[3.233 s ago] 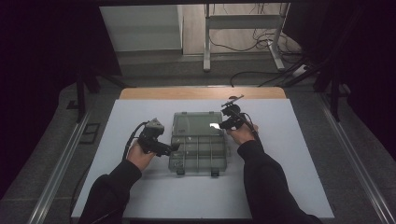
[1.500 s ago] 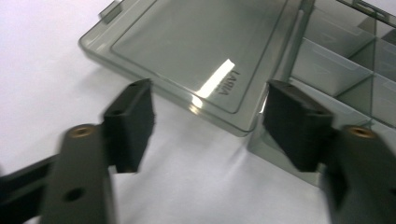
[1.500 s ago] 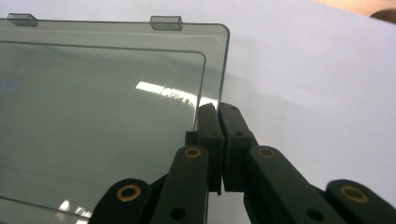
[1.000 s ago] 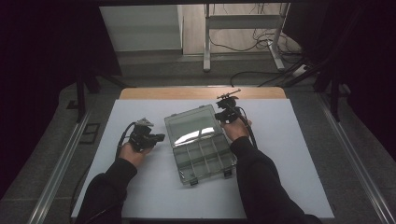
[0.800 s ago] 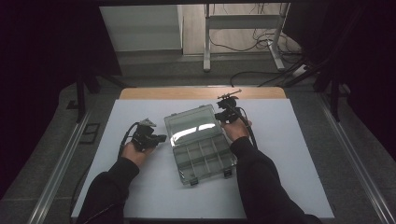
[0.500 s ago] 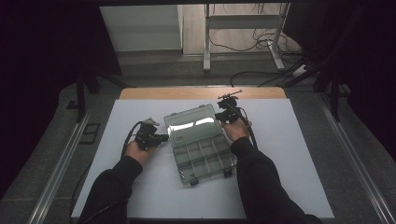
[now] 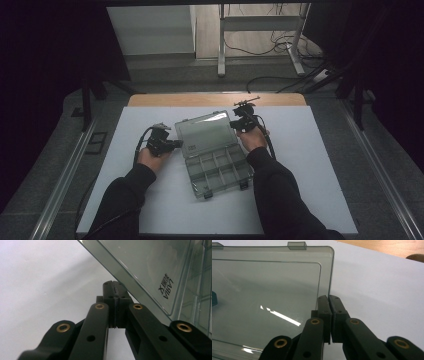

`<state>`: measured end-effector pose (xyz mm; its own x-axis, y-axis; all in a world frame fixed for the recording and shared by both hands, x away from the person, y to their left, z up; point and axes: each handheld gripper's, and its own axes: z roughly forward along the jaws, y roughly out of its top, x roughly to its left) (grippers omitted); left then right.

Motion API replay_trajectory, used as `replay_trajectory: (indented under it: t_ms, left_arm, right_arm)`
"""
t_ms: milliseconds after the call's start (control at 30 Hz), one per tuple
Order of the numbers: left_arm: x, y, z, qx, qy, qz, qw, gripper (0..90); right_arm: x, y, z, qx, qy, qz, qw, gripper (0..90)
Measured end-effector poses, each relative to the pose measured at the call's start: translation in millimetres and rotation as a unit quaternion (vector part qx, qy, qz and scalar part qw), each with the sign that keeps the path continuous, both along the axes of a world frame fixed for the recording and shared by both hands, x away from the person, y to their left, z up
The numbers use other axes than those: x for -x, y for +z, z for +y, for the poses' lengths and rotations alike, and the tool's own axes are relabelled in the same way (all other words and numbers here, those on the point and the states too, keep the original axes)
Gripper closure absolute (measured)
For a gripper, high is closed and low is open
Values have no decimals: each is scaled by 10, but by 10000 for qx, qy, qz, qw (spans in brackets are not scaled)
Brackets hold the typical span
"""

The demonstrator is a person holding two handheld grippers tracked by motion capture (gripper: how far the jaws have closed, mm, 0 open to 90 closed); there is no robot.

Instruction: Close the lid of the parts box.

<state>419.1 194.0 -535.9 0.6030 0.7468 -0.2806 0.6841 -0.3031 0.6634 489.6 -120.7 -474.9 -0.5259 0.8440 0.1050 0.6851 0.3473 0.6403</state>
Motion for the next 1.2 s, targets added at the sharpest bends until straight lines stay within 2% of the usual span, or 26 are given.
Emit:
replay_trajectory:
  t_ms: [567, 1200]
  left_arm:
    - [-96, 110, 38, 268, 137, -182, 9994, 895]
    - [-11, 303, 56, 480, 72, -436, 9979, 895]
  right_arm:
    - [55, 54, 1, -84, 43, -135, 9999, 873]
    - [149, 171, -64, -174, 242, -260, 9992, 862]
